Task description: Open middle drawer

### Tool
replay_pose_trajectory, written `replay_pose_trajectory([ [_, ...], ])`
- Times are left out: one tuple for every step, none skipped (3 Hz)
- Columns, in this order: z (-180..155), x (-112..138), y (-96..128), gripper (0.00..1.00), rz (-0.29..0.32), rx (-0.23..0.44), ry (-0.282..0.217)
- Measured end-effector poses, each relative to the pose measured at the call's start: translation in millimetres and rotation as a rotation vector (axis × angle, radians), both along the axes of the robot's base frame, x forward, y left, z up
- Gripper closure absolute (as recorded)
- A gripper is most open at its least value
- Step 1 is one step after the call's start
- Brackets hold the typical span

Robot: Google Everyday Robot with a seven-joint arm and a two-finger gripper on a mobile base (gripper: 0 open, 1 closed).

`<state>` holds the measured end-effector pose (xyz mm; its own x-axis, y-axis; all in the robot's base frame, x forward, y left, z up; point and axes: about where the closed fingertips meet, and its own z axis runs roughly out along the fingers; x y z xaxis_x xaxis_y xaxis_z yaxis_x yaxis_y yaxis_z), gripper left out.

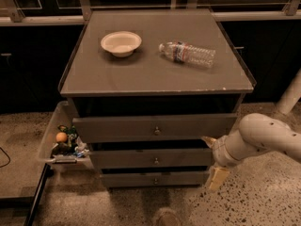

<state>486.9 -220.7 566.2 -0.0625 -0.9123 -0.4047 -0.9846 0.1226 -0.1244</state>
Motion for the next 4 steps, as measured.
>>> replay_pose_trajectory([
  [-48, 4, 9, 0.00, 0.032, 0.011, 0.016],
  [-95, 15, 16, 0.00, 0.070, 0.057, -0.022],
  [-125, 33, 27, 0.00, 0.126, 0.101, -0.097],
  [-139, 54, 34, 0.00, 0.171, 0.132, -0.175],
])
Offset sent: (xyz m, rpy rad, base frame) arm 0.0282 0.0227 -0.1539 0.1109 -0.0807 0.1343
